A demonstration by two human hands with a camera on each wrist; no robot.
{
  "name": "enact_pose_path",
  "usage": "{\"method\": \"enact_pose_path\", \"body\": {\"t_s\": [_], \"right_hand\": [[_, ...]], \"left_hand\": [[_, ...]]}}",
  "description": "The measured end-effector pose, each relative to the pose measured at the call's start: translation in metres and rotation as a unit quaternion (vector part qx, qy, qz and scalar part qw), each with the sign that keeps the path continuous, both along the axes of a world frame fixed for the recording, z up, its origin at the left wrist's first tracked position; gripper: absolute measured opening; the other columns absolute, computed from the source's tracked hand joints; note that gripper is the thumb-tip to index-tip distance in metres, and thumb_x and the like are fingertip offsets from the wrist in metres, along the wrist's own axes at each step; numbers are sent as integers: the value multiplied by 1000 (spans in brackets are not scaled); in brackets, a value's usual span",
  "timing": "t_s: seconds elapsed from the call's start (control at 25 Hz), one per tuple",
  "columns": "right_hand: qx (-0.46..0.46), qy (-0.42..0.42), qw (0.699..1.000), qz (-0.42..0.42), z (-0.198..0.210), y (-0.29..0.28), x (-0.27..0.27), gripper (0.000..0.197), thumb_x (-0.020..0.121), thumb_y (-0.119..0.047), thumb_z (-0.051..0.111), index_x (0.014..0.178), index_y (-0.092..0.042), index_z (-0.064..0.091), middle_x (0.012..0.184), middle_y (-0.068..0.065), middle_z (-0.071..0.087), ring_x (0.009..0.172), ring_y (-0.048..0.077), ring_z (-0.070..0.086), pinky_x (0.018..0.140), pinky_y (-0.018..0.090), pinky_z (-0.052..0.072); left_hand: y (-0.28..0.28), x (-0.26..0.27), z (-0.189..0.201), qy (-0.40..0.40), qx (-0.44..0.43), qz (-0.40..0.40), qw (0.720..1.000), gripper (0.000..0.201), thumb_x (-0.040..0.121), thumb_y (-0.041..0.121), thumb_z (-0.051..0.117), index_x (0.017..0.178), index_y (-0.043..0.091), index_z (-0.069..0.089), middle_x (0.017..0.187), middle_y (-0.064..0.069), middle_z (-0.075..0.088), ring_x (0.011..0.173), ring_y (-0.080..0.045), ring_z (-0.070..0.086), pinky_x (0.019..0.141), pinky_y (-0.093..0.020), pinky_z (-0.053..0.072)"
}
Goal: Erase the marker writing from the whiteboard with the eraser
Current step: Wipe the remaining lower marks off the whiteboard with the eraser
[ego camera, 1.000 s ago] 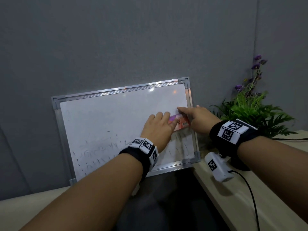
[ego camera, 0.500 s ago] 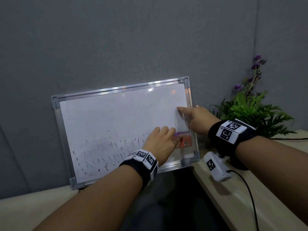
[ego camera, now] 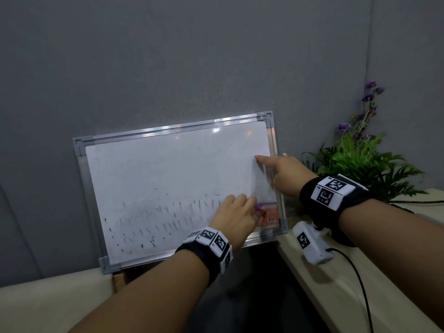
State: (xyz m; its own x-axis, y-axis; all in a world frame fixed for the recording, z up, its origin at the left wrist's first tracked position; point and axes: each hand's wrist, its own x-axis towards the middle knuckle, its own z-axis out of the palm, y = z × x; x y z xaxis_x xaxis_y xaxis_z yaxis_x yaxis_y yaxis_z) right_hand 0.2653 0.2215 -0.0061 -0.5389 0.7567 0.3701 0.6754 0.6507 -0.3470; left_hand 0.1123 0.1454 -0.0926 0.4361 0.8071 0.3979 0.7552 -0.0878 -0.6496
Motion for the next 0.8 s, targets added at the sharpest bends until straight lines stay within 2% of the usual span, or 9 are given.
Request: {"method": "enact_pose_path", "body": {"t_s": [0.12, 0.2, 0.28, 0.32, 0.4, 0.52, 0.64, 0.8], "right_hand": [[-1, 3, 1000, 3, -3, 1, -1, 72, 89, 4, 45, 148, -32, 25, 151, 4, 35, 145, 31, 10, 114, 48, 20], [1, 2, 1000, 3, -3, 1, -1, 71, 90, 1, 49, 148, -32, 25, 153, 1, 33, 145, 31, 10, 114, 49, 17], [7, -4, 1000, 4, -4, 0, -2, 71, 90, 2, 47, 148, -30, 25, 153, 1, 33, 144, 32, 11, 114, 49, 17], [11, -6, 1000, 2, -3, 0, -2, 71, 89, 4, 45, 148, -30, 25, 153, 2, 33, 144, 33, 11, 114, 49, 18], [14, -9, 1000, 0, -3, 0, -2, 73, 88, 7, 41, 148, -31, 24, 152, 2, 33, 144, 33, 11, 113, 48, 20], [11, -11, 1000, -2, -3, 0, -2, 72, 89, 7, 38, 148, -31, 24, 153, 1, 32, 145, 33, 10, 113, 48, 20], [15, -15, 1000, -1, -3, -1, -3, 71, 89, 7, 38, 148, -30, 24, 152, 2, 33, 144, 34, 10, 113, 48, 20], [23, -6, 1000, 0, -5, 2, -3, 72, 87, 7, 40, 147, -29, 26, 150, 3, 37, 143, 35, 15, 114, 49, 20]], "left_hand": [[4, -7, 23, -26, 41, 19, 999, 44, 74, 22, 60, 119, 22, 63, 94, -5, 53, 82, -27, 50, 65, -37, 38], [4, -8, 30, -41, 56, 37, 997, 51, 74, 24, 64, 125, 22, 60, 97, -6, 53, 83, -27, 51, 67, -38, 40], [4, -8, 22, -49, 45, 31, 997, 53, 74, 24, 65, 126, 21, 59, 98, -6, 52, 84, -28, 50, 67, -39, 39], [2, -6, 13, -45, 33, 19, 998, 50, 74, 23, 63, 124, 21, 59, 97, -6, 52, 83, -27, 49, 66, -38, 38], [-3, -3, -5, -11, 8, 1, 1000, 41, 78, 22, 49, 116, 25, 64, 93, -3, 52, 79, -25, 49, 63, -35, 37], [-8, 0, -16, 8, -21, 2, 1000, 47, 80, 22, 31, 110, 27, 67, 88, -1, 54, 74, -23, 51, 61, -33, 36], [-9, 0, -2, 18, -8, 6, 1000, 50, 80, 20, 27, 110, 26, 67, 91, -2, 53, 77, -24, 51, 63, -35, 35], [-7, -1, 17, 23, 0, 24, 999, 50, 79, 19, 30, 115, 25, 64, 97, -4, 51, 84, -25, 48, 65, -37, 34]]}}
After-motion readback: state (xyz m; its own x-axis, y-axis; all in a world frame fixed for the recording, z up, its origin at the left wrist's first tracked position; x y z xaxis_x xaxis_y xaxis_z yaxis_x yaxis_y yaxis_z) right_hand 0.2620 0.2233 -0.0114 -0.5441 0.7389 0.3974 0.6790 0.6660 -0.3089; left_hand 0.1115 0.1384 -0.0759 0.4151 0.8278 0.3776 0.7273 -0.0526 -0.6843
